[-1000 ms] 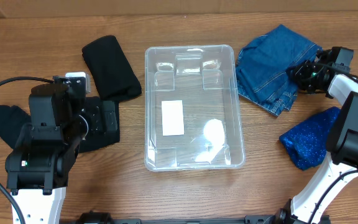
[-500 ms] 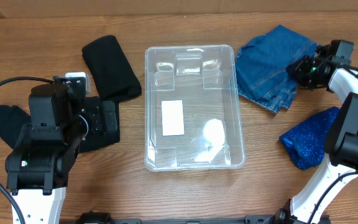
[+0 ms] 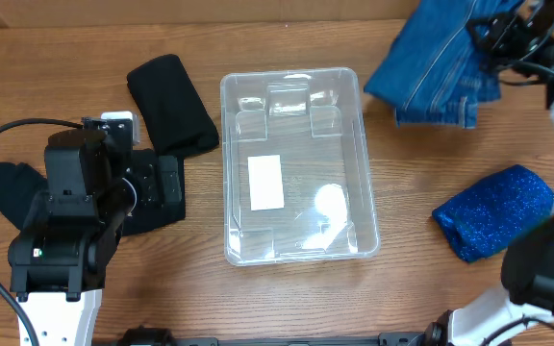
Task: Pack container
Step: 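Lift the jeans and lower them into the clear container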
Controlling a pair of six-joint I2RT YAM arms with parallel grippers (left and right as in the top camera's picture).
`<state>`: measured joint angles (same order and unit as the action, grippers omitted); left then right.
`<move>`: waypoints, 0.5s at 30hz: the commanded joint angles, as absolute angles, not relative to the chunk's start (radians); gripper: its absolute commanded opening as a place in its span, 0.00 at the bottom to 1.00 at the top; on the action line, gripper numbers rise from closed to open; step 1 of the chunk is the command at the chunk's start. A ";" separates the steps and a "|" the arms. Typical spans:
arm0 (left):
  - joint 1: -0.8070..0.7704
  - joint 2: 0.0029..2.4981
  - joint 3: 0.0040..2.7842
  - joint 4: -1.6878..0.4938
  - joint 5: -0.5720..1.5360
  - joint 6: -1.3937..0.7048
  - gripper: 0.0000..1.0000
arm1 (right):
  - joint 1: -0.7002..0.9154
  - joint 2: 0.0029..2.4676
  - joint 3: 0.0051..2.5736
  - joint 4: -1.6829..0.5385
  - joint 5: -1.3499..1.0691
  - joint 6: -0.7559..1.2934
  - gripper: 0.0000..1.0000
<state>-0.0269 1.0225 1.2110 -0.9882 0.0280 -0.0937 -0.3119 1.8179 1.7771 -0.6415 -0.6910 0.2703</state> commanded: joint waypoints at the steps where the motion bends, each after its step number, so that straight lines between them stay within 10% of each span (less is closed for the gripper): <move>1: -0.033 1.028 1.235 -0.987 0.015 -0.067 1.00 | -0.304 1.651 1.885 -0.719 -0.975 0.165 0.04; 15: -0.033 1.028 1.235 -0.987 0.015 -0.067 1.00 | -0.019 1.499 1.892 -1.216 -1.209 -0.064 0.04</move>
<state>-0.0269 1.0233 1.2110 -0.9886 0.0246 -0.0937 -0.1375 1.5211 1.8526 -1.1923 -1.1244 0.0200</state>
